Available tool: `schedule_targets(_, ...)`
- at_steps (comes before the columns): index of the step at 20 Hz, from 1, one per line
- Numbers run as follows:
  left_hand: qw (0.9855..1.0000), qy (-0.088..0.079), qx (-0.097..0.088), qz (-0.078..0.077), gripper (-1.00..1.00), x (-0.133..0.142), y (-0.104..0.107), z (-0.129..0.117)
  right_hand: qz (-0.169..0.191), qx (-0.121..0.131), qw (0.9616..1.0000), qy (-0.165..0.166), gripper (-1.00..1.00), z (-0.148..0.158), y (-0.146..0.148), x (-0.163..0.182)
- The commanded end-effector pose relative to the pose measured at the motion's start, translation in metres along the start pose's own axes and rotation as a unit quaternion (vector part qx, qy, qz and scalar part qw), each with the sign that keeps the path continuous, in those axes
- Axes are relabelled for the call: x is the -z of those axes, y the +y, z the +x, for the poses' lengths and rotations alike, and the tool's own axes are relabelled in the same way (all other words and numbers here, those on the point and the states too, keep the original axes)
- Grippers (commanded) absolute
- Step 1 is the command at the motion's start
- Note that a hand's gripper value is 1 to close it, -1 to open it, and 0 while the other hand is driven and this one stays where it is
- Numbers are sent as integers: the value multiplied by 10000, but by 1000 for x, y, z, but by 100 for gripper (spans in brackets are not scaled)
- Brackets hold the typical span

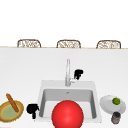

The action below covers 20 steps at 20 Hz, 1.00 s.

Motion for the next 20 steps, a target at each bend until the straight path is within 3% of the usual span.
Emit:
schedule_targets(1,10000,0,0,0,0,0,0,0,5,210,9995,-217,100,-19,24,4)
schedule_targets(10,10000,0,0,0,0,0,0,0,-270,229,9970,-693,100,-27,30,7)
schedule_targets(17,10000,0,0,0,0,0,0,0,-338,-186,9955,-860,100,-22,27,9)
schedule_targets(20,10000,0,0,0,0,0,0,0,-344,-156,9953,-887,100,-20,21,6)
